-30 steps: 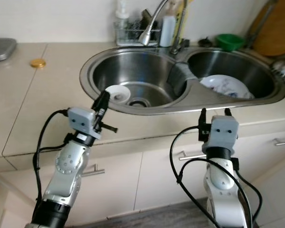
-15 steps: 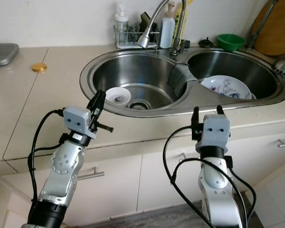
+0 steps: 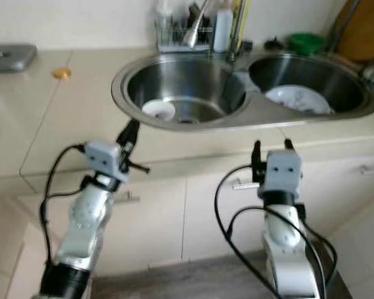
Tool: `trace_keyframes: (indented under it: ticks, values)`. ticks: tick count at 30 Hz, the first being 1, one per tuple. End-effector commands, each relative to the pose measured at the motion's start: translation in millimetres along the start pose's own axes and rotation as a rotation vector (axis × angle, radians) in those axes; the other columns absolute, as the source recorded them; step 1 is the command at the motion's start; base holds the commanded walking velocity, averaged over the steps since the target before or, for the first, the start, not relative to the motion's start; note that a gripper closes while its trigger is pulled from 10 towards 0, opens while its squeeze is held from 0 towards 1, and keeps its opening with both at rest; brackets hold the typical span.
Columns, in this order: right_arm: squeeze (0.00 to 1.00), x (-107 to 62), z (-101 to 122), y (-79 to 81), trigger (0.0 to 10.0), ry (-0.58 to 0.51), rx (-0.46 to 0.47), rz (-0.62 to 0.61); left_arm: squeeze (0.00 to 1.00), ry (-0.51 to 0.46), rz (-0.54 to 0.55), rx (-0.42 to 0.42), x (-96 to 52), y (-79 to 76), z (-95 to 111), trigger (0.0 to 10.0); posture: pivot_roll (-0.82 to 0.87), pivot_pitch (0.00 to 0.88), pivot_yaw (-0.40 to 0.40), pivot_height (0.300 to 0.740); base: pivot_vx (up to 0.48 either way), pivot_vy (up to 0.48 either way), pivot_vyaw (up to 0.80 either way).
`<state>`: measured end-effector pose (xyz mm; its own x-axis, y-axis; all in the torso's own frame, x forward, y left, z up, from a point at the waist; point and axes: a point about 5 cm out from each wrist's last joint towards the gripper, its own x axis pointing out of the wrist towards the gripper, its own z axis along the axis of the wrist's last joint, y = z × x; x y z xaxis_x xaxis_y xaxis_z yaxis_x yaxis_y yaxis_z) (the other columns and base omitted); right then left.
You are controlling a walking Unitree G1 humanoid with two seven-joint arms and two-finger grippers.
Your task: Kitchen organization
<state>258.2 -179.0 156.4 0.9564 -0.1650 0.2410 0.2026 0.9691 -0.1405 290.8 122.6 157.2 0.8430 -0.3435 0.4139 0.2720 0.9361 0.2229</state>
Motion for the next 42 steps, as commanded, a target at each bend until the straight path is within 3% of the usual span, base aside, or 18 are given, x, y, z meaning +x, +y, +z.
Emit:
trace_keyframes:
  ticks: [1, 14, 22, 26, 29, 32, 37, 42]
  values:
    - [0.00, 0.1, 2.1, 3.1, 10.0, -0.009, -0.003, 0.009, 0.00, 0.010, 0.007, 0.013, -0.9, 4.2, -0.9, 10.0, 0.11, 0.000, -0.065, 0.740, -0.285, 0.000, 0.00]
    - [0.00, -1.6, -4.2, 3.9, 10.0, 0.024, -0.009, 0.020, 0.00, 0.023, 0.002, 0.017, -3.9, 2.2, -3.8, 10.0, 0.11, 0.000, -0.066, 0.740, -0.151, 0.000, 0.00]
    - [0.00, -8.6, -18.6, 8.9, 10.0, 0.119, -0.042, 0.096, 0.00, 0.139, -0.012, 0.028, -9.2, -0.2, -19.5, 10.0, 0.11, 0.000, -0.062, 0.740, 0.000, 0.000, 0.00]
    - [0.00, -17.6, -29.3, 13.3, 10.0, 0.182, -0.071, 0.159, 0.00, 0.234, -0.023, 0.061, -15.8, 1.0, -30.6, 10.0, 0.11, 0.000, -0.060, 0.740, 0.000, 0.000, 0.00]
    - [0.00, -24.5, -36.6, 10.6, 10.0, 0.223, -0.109, 0.176, 0.00, 0.298, -0.009, 0.033, -25.4, 5.0, -37.1, 10.0, 0.10, 0.000, -0.055, 0.740, 0.000, 0.000, 0.00]
    - [0.00, -34.9, -47.3, -0.4, 10.0, 0.306, -0.169, 0.173, 0.00, 0.398, 0.001, 0.020, -44.3, 10.7, -44.8, 10.0, 0.10, 0.000, -0.053, 0.740, 0.000, 0.000, 0.00]
    - [0.00, -45.8, -45.0, -9.0, 10.0, 0.312, -0.192, 0.173, 0.00, 0.416, -0.014, 0.031, -55.5, 11.8, -42.3, 10.0, 0.09, 0.000, -0.056, 0.740, 0.000, 0.000, 0.00]
    - [0.00, -69.6, -40.8, -16.6, 10.0, 0.323, -0.204, 0.175, 0.00, 0.403, -0.079, 0.006, -63.1, 5.8, -30.4, 10.0, 0.08, 0.000, -0.056, 0.740, 0.000, 0.000, 0.00]
